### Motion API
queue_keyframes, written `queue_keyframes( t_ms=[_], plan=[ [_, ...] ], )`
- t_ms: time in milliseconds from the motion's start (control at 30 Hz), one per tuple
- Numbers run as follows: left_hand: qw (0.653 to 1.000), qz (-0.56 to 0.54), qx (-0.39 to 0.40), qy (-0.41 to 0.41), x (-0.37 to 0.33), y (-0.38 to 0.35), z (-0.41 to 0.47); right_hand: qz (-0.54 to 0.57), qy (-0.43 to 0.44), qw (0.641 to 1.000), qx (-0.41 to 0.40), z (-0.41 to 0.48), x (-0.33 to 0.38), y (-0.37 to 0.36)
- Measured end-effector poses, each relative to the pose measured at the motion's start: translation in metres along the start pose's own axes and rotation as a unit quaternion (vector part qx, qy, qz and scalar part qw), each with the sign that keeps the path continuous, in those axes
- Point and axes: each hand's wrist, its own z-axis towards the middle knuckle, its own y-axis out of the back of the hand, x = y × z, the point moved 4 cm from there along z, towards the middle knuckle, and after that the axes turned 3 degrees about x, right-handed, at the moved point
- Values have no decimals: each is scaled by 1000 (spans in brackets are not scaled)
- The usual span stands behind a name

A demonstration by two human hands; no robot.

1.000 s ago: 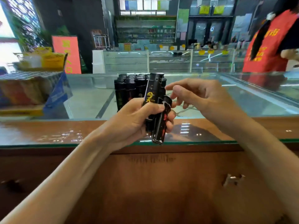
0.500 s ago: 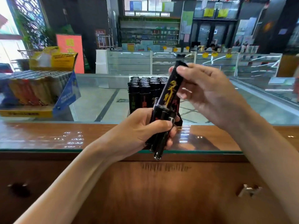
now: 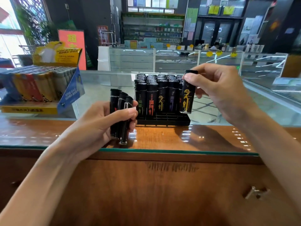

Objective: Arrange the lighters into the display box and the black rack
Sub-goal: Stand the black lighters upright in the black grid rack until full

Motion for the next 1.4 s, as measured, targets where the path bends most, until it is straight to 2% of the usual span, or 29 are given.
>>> queue_keyframes(
  t_ms=[133,433,600,967,1067,1167,1400],
  plan=[
    [999,-51,3,2,1,3,0,-64,34,997,-1,3,5,-12],
    [998,-60,20,12,3,5,1,-190,97,976,-37,7,13,-29],
    [998,-60,25,14,3,5,1,-276,131,952,-29,5,15,-37],
    [999,-31,32,-4,1,-1,-2,-460,169,871,-32,4,11,-49],
    [999,-17,28,-9,0,-3,-2,-449,171,876,-46,4,11,-47],
    [999,-17,30,-12,0,-4,-1,-407,162,897,-63,3,12,-47],
    [997,-45,61,-14,-2,-9,-3,-383,145,911,-53,2,15,-49]
  ],
)
